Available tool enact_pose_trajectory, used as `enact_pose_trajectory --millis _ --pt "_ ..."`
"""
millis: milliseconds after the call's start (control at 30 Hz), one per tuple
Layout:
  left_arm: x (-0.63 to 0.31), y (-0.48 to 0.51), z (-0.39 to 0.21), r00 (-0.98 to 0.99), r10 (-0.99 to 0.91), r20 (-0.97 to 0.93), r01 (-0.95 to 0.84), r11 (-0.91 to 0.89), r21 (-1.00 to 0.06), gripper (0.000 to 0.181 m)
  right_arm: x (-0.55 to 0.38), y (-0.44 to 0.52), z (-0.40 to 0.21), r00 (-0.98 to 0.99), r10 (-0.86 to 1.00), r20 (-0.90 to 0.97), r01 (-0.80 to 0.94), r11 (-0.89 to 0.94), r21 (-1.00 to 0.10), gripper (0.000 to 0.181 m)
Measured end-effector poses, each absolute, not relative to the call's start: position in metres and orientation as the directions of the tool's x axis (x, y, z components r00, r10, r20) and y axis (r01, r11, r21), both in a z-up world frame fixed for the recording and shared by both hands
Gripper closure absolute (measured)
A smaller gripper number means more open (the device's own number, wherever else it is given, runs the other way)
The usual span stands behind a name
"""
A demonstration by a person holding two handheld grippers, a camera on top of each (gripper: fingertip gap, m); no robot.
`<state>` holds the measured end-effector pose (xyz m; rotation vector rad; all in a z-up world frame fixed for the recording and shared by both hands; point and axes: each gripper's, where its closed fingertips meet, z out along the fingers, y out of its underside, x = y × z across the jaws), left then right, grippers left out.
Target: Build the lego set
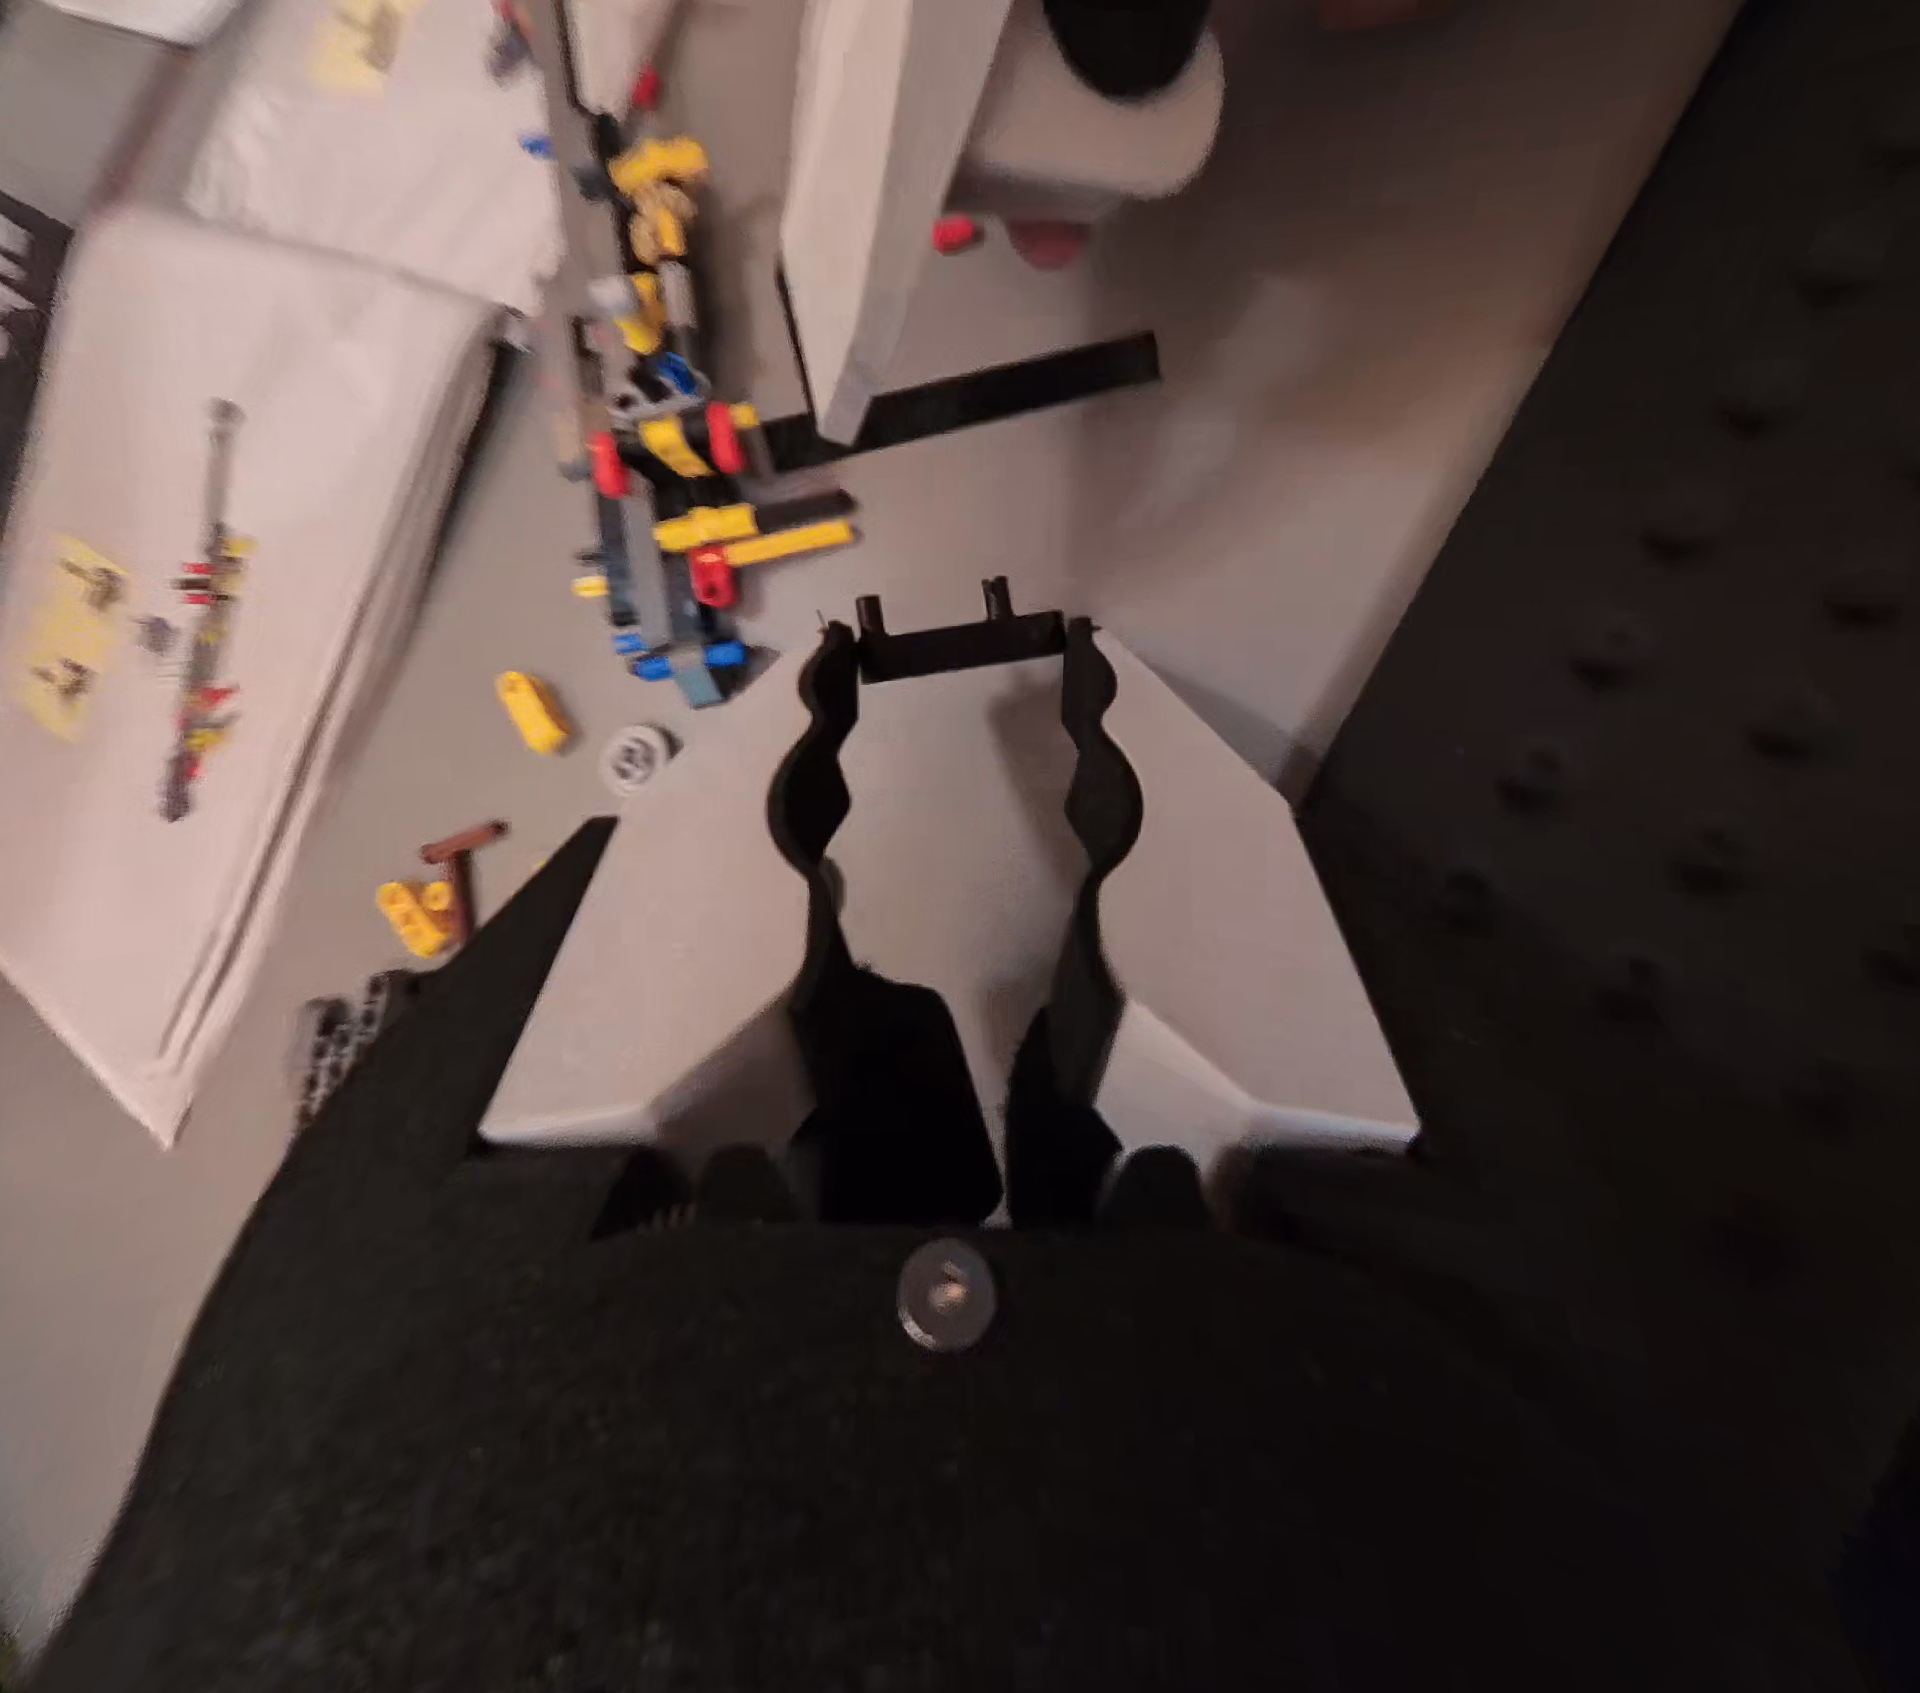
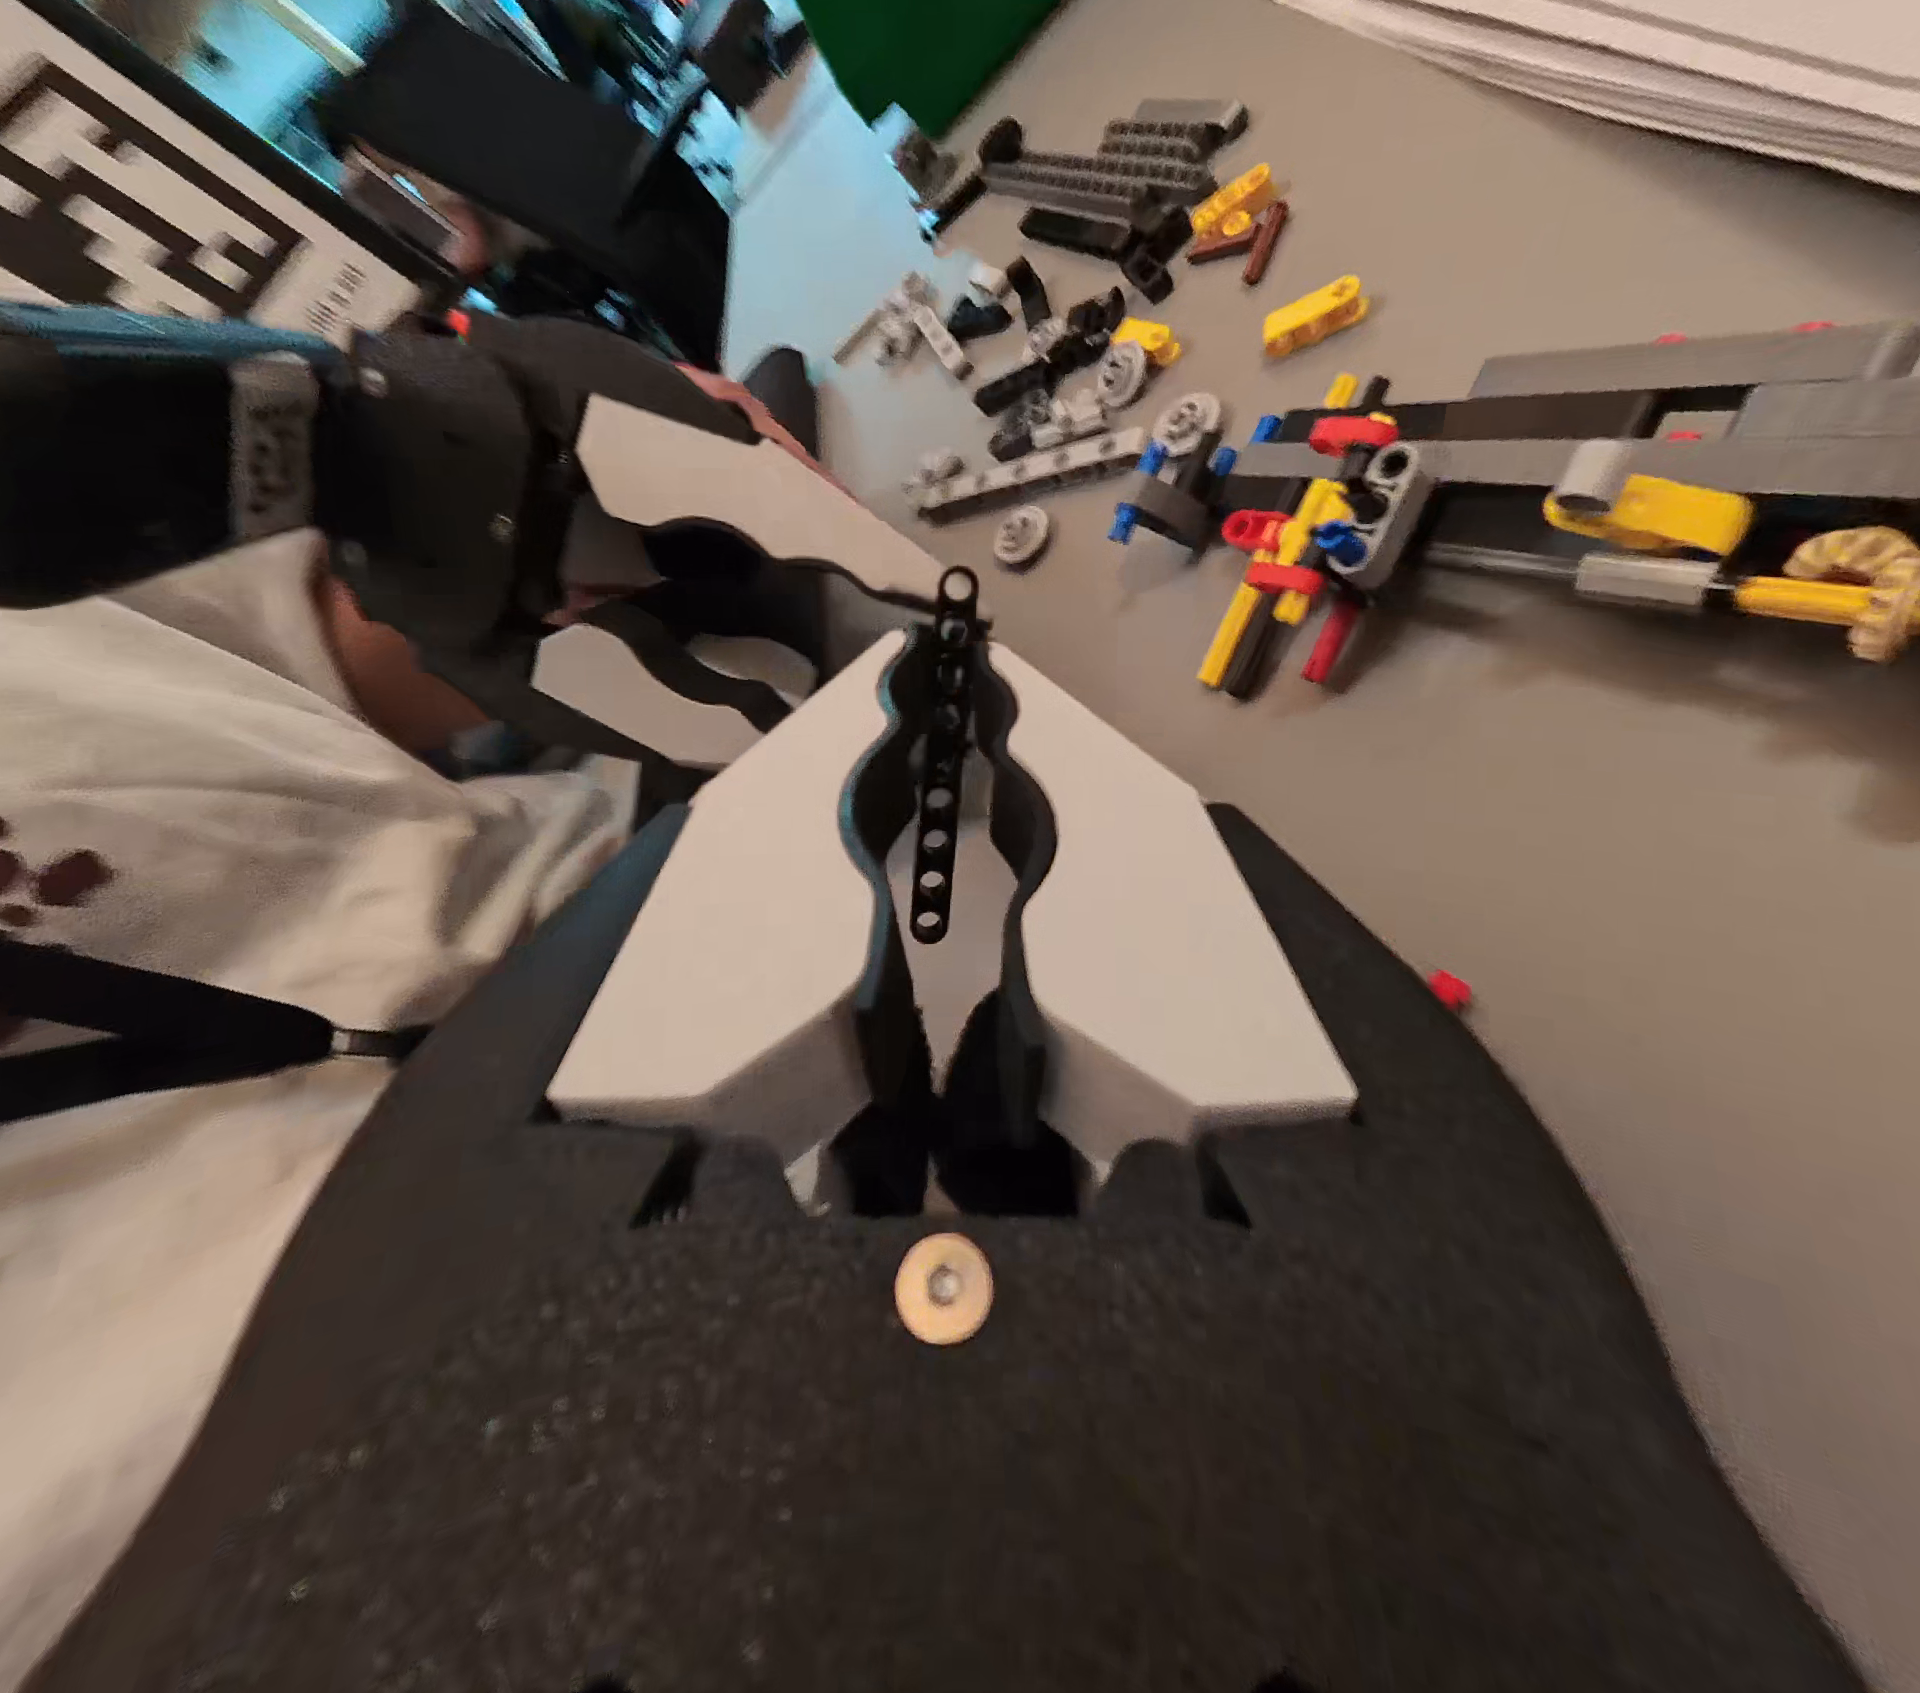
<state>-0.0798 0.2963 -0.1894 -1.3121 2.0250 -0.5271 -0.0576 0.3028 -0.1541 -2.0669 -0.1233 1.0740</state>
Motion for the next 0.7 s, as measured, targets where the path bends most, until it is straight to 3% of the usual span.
enact_pose_trajectory --millis 167,300,700 --pt "-0.078 0.299 -0.167 -0.198 -0.919 -0.340 -0.491 0.393 -0.777 0.143 -0.068 0.306 -0.145 0.558 0.428 -0.711 -0.317 -0.682 -0.659 0.176" --pt "-0.078 0.301 -0.160 -0.163 -0.902 -0.399 -0.451 0.428 -0.783 0.143 -0.073 0.308 -0.152 0.563 0.427 -0.707 -0.294 -0.696 -0.655 0.177" --pt "-0.081 0.296 -0.159 -0.206 -0.916 -0.345 -0.439 0.402 -0.803 0.143 -0.077 0.310 -0.145 0.491 0.445 -0.749 -0.335 -0.697 -0.634 0.176"
